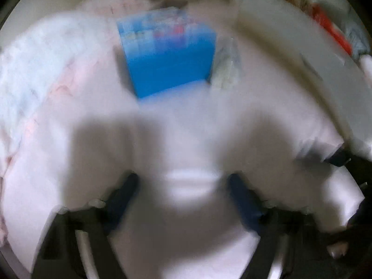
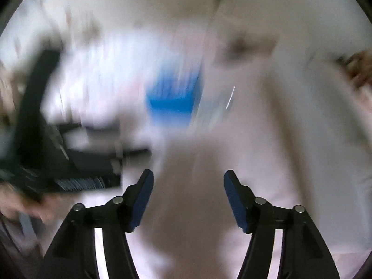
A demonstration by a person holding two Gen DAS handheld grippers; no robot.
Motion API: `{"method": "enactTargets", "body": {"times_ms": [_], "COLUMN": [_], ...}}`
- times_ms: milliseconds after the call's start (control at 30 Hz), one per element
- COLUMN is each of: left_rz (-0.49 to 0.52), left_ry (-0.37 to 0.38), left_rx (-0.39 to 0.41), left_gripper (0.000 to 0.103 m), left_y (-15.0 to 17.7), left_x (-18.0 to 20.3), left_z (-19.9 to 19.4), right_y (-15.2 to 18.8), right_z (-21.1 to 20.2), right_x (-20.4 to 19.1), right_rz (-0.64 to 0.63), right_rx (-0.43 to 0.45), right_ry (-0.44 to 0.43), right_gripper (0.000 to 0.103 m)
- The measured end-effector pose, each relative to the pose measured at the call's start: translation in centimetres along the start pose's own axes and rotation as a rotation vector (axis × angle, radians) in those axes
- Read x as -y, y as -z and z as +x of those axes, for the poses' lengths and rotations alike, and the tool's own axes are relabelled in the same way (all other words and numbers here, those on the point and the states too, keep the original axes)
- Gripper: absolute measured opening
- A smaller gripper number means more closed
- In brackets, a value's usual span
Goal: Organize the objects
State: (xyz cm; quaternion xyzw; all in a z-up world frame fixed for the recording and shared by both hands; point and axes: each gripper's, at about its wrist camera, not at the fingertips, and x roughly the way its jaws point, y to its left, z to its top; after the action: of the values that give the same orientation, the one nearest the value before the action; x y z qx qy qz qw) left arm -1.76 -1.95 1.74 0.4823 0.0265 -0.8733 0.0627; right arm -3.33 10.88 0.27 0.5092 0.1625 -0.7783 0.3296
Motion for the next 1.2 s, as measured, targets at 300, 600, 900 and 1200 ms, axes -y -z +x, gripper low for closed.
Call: {"method": "enactTargets", "body": {"times_ms": [300, 600, 900, 1200], "left_rz": [-0.058, -0.101, -0.11, -0.16], "left_ry": [-0.043, 0.038, 0.086, 0.105], "left_rx": [0.002, 0.122, 0.092, 0.085], "left_gripper": [0.094, 0.047, 0.05, 0.05], "left_y": [0.2, -2.8, -5.4, -8.3], "left_x": [-1.6, -3.4, -5.6, -9.6], "left_z": [4.5, 3.1, 6.6, 9.0], "right_y": [0.9, -1.8, -4.4, -14.9], "right_z": [17.5, 31.0, 45.0, 64.8], "right_x": [-0.3, 0.4, 2.9, 0.3], "right_rz": [0.021, 0.143, 0.344, 0.438], "right_rx": [0.122, 0.32, 0.475, 0.398], "right_ry": [0.088, 0.025, -0.158, -0.295], "right_gripper": [0.091, 0.01, 0.053, 0.053]}}
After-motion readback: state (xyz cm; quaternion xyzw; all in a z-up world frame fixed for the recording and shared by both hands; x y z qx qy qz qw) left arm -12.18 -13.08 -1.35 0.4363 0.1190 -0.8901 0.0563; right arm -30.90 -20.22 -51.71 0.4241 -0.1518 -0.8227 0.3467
